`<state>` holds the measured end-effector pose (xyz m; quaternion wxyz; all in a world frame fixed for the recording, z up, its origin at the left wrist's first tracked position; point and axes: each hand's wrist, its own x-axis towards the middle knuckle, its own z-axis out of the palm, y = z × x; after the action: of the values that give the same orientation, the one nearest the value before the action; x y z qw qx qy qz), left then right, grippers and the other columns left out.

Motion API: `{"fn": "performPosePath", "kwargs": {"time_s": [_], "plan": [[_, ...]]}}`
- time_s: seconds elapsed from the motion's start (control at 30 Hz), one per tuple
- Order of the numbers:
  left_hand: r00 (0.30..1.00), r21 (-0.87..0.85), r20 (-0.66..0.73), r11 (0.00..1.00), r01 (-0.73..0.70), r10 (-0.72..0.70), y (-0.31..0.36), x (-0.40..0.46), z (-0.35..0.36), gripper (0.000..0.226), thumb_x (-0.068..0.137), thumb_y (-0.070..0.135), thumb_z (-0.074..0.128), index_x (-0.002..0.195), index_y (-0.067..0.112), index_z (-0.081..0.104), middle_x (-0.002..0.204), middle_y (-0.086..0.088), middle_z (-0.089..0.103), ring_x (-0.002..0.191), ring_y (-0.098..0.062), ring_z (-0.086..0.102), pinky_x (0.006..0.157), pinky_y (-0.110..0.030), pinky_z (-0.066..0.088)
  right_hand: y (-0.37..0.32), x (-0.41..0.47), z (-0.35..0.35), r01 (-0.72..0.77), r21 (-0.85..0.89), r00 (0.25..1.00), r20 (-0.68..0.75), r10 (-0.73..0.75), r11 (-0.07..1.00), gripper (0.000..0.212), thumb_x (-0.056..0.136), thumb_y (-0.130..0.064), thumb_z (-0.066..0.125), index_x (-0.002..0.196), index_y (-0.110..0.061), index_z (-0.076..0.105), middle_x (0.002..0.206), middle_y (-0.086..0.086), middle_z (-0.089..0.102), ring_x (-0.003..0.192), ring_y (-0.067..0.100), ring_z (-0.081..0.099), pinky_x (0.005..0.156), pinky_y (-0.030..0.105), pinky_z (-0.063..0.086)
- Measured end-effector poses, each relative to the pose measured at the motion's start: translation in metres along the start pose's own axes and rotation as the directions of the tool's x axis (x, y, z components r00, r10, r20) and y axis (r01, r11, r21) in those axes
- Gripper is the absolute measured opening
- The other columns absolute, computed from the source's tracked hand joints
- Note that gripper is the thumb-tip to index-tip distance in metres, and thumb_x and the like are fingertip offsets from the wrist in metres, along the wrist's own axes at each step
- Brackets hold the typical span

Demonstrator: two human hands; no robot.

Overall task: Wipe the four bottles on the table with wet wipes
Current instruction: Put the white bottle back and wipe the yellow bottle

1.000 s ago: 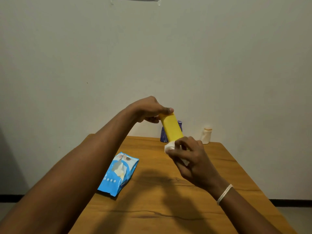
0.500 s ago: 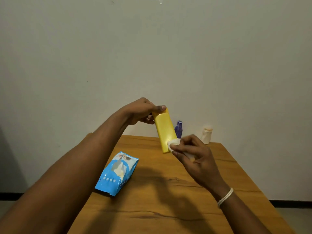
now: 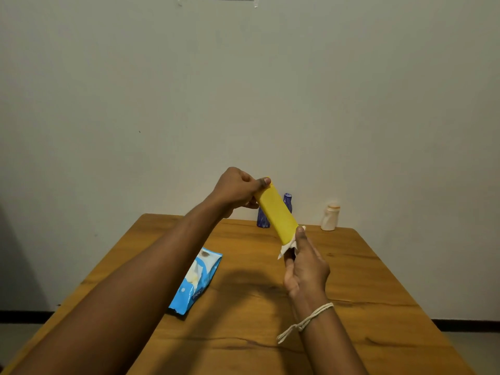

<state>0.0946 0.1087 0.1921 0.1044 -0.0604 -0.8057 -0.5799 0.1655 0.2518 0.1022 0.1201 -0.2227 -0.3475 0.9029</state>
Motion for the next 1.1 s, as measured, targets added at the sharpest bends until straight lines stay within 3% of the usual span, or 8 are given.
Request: {"fn": "performPosePath", "kwargs": {"time_s": [0.2,0.33,0.47,0.57,0.73,0.87,0.97,1.1], "plan": [[0.991,0.106,-0.079,0.99,-0.097,0.106,-0.006,-0.001,0.006,0.047,0.09,0.038,0.071,0.091,-0.009,0.07,0.089,-0.017,0.069,0.071,-0.02,0.069,0.049,-0.017,0.054,-0.001,0.013,-0.003,-0.155,-0.059,0.987,0.043,0.158,0.986,0.022,0.085,-0.015,0.076,0.089,0.001,0.062,0.095,0.016,0.064,0.086,0.024,0.064,0.082,0.04,0.057],[0.984,0.208,-0.066,0.967,-0.146,0.163,-0.002,-0.002,0.008,0.043,0.089,0.041,0.07,0.094,-0.002,0.071,0.09,-0.009,0.068,0.07,-0.014,0.068,0.047,-0.015,0.052,0.0,0.028,-0.004,-0.3,-0.084,0.933,0.181,0.311,0.95,0.026,0.091,-0.02,0.067,0.103,0.002,0.061,0.122,0.026,0.062,0.107,0.037,0.065,0.06,0.037,0.063],[0.986,0.229,-0.048,0.962,-0.146,0.161,-0.003,-0.001,0.007,0.043,0.09,0.041,0.07,0.097,-0.002,0.072,0.093,-0.011,0.069,0.074,-0.019,0.07,0.049,-0.016,0.053,-0.006,0.03,-0.005,-0.374,-0.063,0.894,0.241,0.378,0.925,0.019,0.099,-0.013,0.056,0.103,0.005,0.055,0.125,0.029,0.054,0.113,0.042,0.06,0.083,0.051,0.054],[0.978,0.283,-0.017,0.939,-0.194,0.207,-0.001,-0.004,0.011,0.042,0.09,0.04,0.07,0.101,0.0,0.073,0.094,-0.012,0.07,0.072,-0.02,0.071,0.048,-0.014,0.052,-0.008,0.029,-0.005,-0.426,-0.016,0.869,0.273,0.414,0.905,0.019,0.101,-0.007,0.05,0.103,0.011,0.052,0.127,0.034,0.052,0.122,0.049,0.053,0.084,0.055,0.055],[0.943,0.343,0.207,0.883,-0.321,0.262,0.008,-0.007,0.004,0.037,0.092,0.039,0.067,0.109,0.007,0.072,0.1,-0.006,0.07,0.068,-0.011,0.068,0.053,-0.014,0.054,-0.004,0.036,-0.02,-0.336,-0.059,0.915,0.218,0.34,0.94,0.013,0.09,-0.002,0.065,0.094,0.009,0.061,0.122,0.029,0.062,0.096,0.034,0.067,0.054,0.035,0.063],[0.901,0.351,0.382,0.87,-0.346,0.204,0.008,-0.001,-0.013,0.035,0.097,0.034,0.062,0.121,0.01,0.069,0.108,-0.005,0.07,0.067,-0.015,0.069,0.061,-0.025,0.059,-0.015,0.04,-0.028,-0.227,-0.044,0.954,0.191,0.231,0.973,0.009,0.089,-0.005,0.068,0.096,-0.002,0.065,0.114,0.021,0.069,0.091,0.025,0.07,0.075,0.035,0.063],[0.869,0.302,0.469,0.895,-0.329,0.161,0.003,0.0,-0.017,0.032,0.099,0.025,0.06,0.127,0.01,0.062,0.115,-0.007,0.065,0.078,-0.02,0.07,0.067,-0.032,0.063,-0.019,0.037,-0.029,-0.128,-0.174,0.968,0.193,0.161,0.976,0.013,0.093,-0.005,0.063,0.105,-0.001,0.066,0.108,0.018,0.069,0.093,0.024,0.068,0.093,0.039,0.054],[0.882,0.198,0.456,0.952,-0.233,0.121,-0.006,-0.003,-0.013,0.028,0.101,0.021,0.057,0.128,0.013,0.056,0.12,-0.01,0.061,0.086,-0.028,0.075,0.066,-0.035,0.063,-0.013,0.033,-0.033,0.144,-0.395,0.978,0.196,-0.07,0.907,0.024,0.093,-0.008,0.065,0.117,-0.007,0.067,0.1,0.008,0.071,0.092,0.018,0.067,0.078,0.028,0.055]]}}
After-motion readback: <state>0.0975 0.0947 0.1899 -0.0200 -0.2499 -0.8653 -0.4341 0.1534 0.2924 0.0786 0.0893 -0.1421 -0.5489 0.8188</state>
